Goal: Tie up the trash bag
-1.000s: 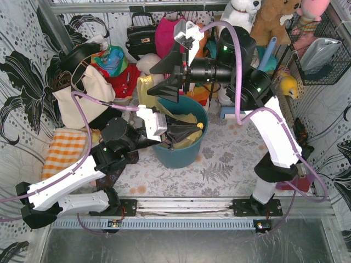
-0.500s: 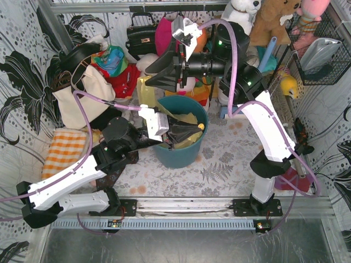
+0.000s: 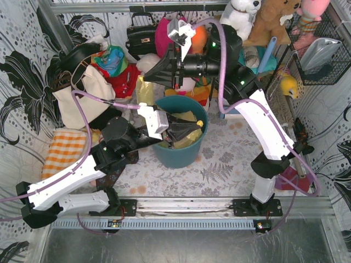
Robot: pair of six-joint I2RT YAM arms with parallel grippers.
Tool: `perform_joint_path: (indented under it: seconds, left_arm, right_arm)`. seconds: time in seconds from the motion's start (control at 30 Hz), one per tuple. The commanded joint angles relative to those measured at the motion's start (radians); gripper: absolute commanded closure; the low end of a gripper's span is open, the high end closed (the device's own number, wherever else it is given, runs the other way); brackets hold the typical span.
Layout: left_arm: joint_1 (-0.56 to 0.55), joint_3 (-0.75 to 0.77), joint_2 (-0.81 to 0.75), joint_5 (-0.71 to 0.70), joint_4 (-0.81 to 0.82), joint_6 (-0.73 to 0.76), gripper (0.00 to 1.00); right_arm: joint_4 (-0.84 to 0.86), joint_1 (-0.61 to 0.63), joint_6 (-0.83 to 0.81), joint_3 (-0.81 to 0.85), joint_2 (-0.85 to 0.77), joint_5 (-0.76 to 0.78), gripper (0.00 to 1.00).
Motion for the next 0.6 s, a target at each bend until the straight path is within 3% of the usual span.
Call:
perform_joint_path:
  seconds: [0.0,0.2,0.57]
  left_arm:
    - [-0.005,0.016,-0.034,-0.100,0.041,0.001,1.00]
    - [-0.005,-0.057,-0.089,-0.271,0.112,0.026,1.00]
    - [-0.004,-0.091,-0.114,-0.445,0.156,0.058,1.00]
  right_arm:
    - [0.104,-0.003,0.044,-0.154,-0.102,0.115,1.00]
    - [0.281,-0.003,0.166,-0.507,-0.338,0.419,1.00]
    - [0.300,-0.003,0.421,-0.797,-0.545,0.729,1.00]
